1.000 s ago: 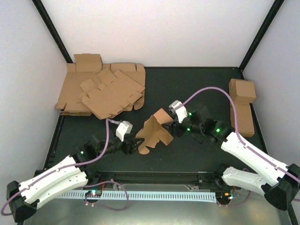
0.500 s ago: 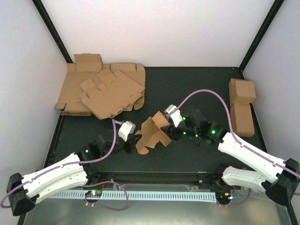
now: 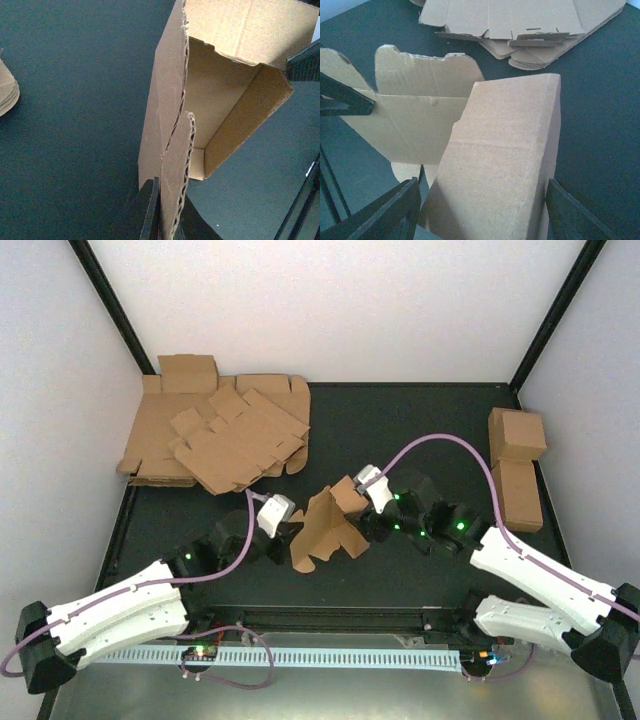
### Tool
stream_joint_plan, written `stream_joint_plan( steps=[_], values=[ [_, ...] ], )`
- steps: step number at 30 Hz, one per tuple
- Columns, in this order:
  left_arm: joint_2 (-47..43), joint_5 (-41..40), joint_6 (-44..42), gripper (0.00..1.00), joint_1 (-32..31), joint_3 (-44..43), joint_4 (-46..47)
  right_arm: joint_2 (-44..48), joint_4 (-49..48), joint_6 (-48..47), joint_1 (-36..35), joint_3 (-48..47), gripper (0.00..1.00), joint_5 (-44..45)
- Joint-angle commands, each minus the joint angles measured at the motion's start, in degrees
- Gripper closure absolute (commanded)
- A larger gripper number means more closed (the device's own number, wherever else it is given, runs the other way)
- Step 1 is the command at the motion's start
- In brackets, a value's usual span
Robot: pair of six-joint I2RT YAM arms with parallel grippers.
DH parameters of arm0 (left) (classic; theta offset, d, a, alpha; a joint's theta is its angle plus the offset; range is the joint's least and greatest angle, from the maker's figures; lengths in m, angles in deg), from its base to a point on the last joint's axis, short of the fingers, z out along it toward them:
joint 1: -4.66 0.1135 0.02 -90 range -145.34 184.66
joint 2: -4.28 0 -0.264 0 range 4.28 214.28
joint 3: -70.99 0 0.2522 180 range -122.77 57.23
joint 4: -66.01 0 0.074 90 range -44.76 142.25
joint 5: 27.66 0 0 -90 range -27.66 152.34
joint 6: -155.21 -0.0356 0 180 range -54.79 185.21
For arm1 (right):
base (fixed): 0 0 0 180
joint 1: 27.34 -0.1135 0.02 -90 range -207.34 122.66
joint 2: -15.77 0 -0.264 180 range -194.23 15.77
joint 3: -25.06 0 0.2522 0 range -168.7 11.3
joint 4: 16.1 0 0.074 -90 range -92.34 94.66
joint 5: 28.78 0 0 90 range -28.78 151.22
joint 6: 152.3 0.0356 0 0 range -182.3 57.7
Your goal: Fold the paper box
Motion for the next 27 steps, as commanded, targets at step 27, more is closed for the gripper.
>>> stream_joint_plan(
  steps=[27],
  values=[
    [2.50, -1.69, -2.73, 0.95, -0.94, -8.76, -5.33, 0.15, 2.72, -2.05, -12.63, 0.96, 0.35, 14.34]
  ],
)
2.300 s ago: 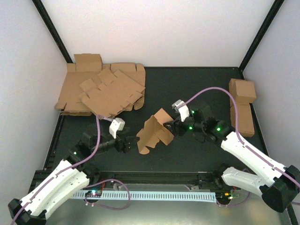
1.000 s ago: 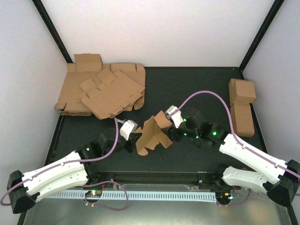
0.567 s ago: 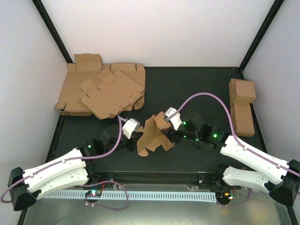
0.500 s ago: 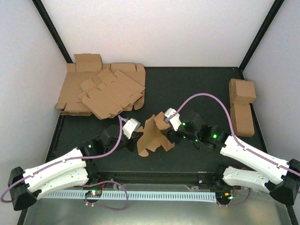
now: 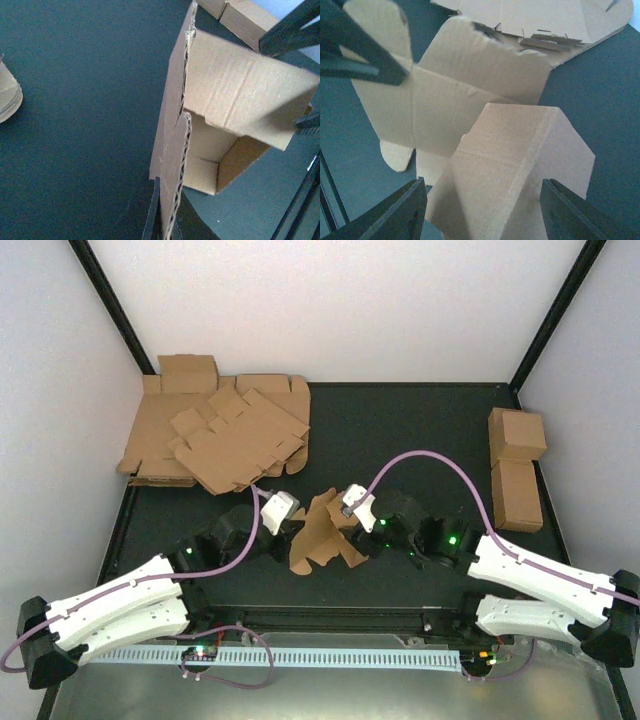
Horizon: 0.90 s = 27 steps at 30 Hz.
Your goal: Fold the paper box
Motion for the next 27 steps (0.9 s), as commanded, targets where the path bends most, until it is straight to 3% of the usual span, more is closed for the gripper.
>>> stream_joint_plan(
  steps=[1, 10, 17, 22, 27],
  values=[
    [-0.68, -1.41, -1.51, 0.95, -0.33, -4.26, -0.99, 0.09, 1.53, 0.93, -1.56, 1.09, 0.35, 2.72],
    [-1.63, -1.70, -2.47, 0.96, -0.33, -4.64, -1.69, 2.19, 1.53, 5.28, -1.47, 1.88, 0.43, 1.18],
    [-1.93, -1.27, -3.35, 0.95, -0.30, -5.60, -2.35, -1.49, 7.90, 7.56, -1.46, -2.23, 0.47, 1.66],
    [-1.60, -1.37, -4.03, 0.96, -0.33, -6.78, -2.59, -3.49, 12.88, 10.27, -1.45, -5.85, 0.48, 6.69],
    [-1.03, -1.26, -4.84, 0.95, -0.33, -7.28, -2.19, -6.46, 17.80, 10.52, -1.43, -8.51, 0.42, 15.47]
  ],
)
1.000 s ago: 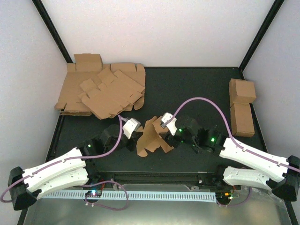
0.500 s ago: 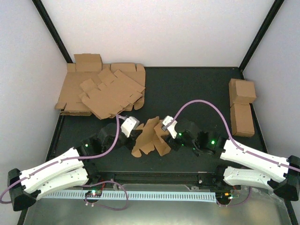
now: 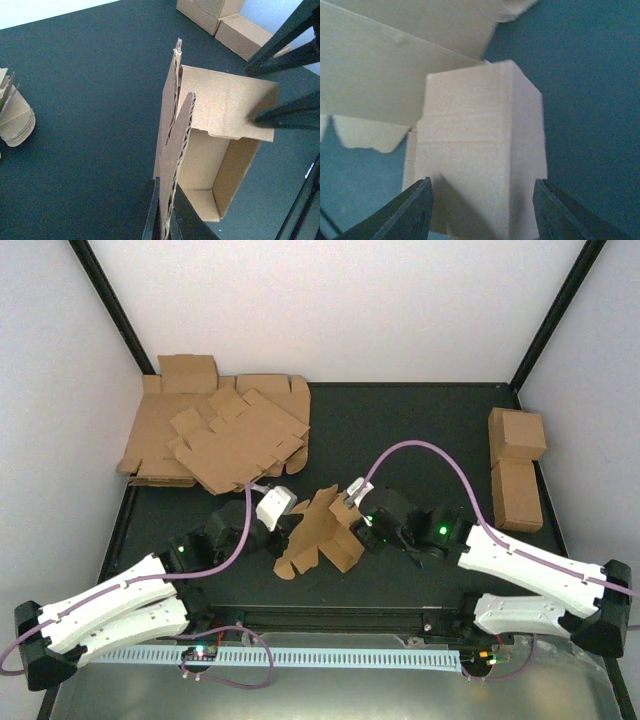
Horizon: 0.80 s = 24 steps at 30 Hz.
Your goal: Fold the paper box
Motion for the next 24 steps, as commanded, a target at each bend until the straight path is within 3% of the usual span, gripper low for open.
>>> stream_joint_plan(
  steps=[1, 7, 24],
  values=[
    [0.41, -0.32, -1.67, 0.95, -0.33, -3.12, 0.65, -3.03, 6.75, 1.27, -0.40, -3.07, 0.42, 10.41],
    [1.75, 0.94, -2.36, 0.95, -0.33, -3.63, 0.82, -4.46, 4.52, -1.47, -0.45, -3.07, 0.51, 9.22],
    [1.39, 2.36, -3.06, 0.95, -0.33, -2.84, 3.49, -13.09, 0.49, -5.48, -0.45, -2.55, 0.53, 13.30]
  ],
)
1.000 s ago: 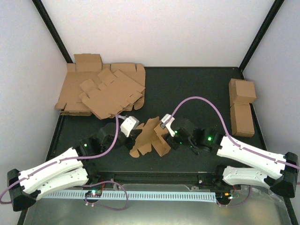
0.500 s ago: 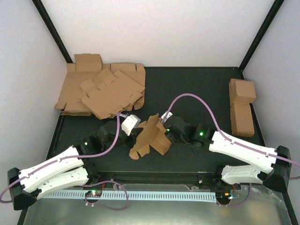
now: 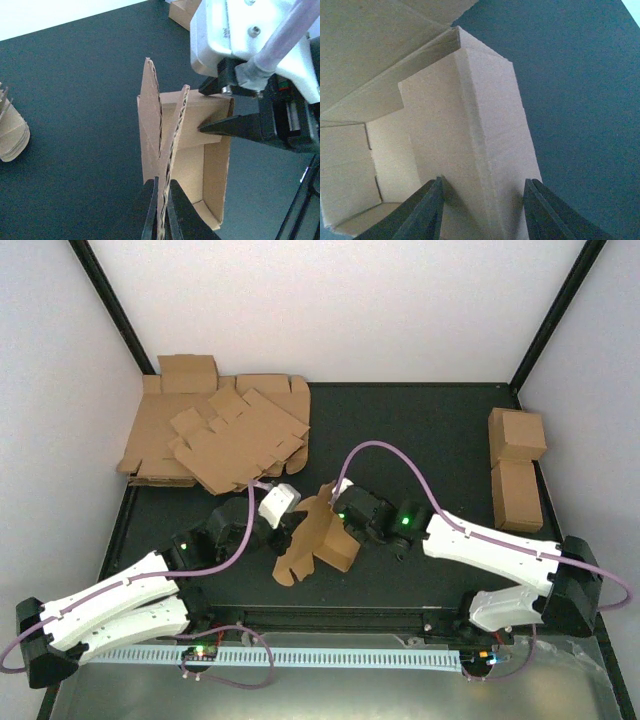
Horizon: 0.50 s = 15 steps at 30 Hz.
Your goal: Fold the paper box
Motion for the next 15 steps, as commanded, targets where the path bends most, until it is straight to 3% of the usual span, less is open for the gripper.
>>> stream_joint_plan(
  steps=[1, 7, 15],
  values=[
    [-0.41, 1.20, -1.10, 0.95, -0.33, -1.57, 1.81, -1.54, -1.37, -1.03, -0.45, 0.31, 0.54, 2.64],
    [-1.25, 2.30, -1.42, 0.95, -0.24, -1.84, 4.35, -2.57, -5.72, -3.36, -0.45, 1.12, 0.59, 4.86],
    [1.74, 7.46, -0.50, 0.94, -0.06, -4.92, 5.28, -1.87, -12.02, -3.70, -0.49, 4.35, 0.65, -0.01]
  ],
)
